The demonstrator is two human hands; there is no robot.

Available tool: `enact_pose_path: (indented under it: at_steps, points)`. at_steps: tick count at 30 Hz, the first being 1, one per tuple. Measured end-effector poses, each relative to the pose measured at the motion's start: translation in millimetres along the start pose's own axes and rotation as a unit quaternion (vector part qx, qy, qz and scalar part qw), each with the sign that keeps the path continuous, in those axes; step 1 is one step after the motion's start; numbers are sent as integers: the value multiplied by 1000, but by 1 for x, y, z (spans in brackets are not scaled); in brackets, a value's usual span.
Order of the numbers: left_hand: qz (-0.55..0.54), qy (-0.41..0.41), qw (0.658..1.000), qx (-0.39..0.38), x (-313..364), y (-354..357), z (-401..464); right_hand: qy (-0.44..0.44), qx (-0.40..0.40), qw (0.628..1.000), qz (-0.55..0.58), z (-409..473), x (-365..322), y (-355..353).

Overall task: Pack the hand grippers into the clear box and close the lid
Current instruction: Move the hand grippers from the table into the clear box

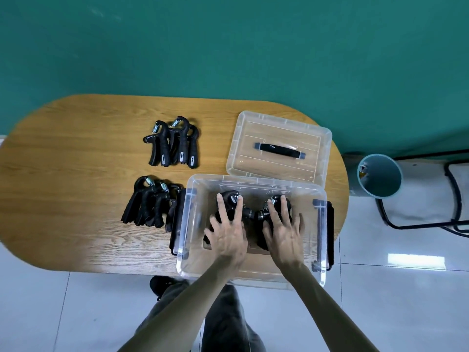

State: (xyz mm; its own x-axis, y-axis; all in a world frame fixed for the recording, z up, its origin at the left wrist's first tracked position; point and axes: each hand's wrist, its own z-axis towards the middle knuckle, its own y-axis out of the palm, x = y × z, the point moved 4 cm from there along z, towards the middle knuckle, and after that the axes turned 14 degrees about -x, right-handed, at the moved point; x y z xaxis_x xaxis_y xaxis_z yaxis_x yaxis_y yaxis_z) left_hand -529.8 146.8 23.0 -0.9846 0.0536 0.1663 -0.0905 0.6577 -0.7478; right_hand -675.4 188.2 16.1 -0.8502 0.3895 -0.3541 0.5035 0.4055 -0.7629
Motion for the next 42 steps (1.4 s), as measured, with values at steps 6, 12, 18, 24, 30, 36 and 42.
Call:
enact_pose_path:
  at_steps: [6,12,18,24,30,36,42]
  points:
    - [-41,10,999,-33,-12,-1,-2,29,12,999,-16,-6,-7,-6]
    - [-63,51,996,31,-19,-5,-13,11,60,997,-40,-25,-32,-13]
    - [58,157,980,109,-47,-53,-41,-27,102,988,-112,-39,-98,-30]
    - [90,130,983,96,-116,-90,-59,-67,103,981,-151,-59,-169,-37]
    - [95,109,985,95,-192,-122,-75,-114,70,965,-224,-66,-240,-19]
    - [89,91,990,64,-242,-129,-77,-130,56,955,-259,-59,-280,7]
    - [84,79,993,24,-268,-115,-65,-119,24,959,-258,-43,-296,23]
